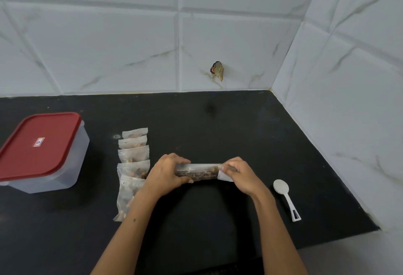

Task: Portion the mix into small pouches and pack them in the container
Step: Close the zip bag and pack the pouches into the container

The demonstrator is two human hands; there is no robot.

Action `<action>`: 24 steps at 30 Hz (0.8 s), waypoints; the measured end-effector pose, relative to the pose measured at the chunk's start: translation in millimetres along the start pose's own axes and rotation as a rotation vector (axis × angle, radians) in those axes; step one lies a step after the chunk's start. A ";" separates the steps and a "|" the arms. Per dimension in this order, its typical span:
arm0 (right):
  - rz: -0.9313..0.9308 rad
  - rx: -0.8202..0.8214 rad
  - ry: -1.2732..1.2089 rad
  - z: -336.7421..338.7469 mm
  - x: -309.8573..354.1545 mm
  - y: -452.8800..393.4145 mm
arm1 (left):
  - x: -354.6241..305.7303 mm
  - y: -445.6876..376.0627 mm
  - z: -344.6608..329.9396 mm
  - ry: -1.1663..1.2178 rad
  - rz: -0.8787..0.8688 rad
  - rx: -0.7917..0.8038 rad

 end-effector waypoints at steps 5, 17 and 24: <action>-0.027 -0.097 -0.050 1.7 0.0 -4.7 | 2.3 -4.2 4.9 0.266 0.114 -0.078; -0.353 -0.422 -0.332 -6.7 -38.1 54.8 | -39.7 -42.7 -19.5 1.002 0.262 0.052; -0.642 -0.605 -0.081 -0.9 -63.7 98.2 | -84.2 -62.2 -93.0 0.905 0.242 0.103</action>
Point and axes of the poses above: each hand's wrist, its own y-axis away from the middle knuckle, its own z-axis out of the back of the hand, x = y × z, the point moved 2 cm from there along -y, towards the middle knuckle, and after that the axes turned 11 degrees about y, right-handed, at the moved point
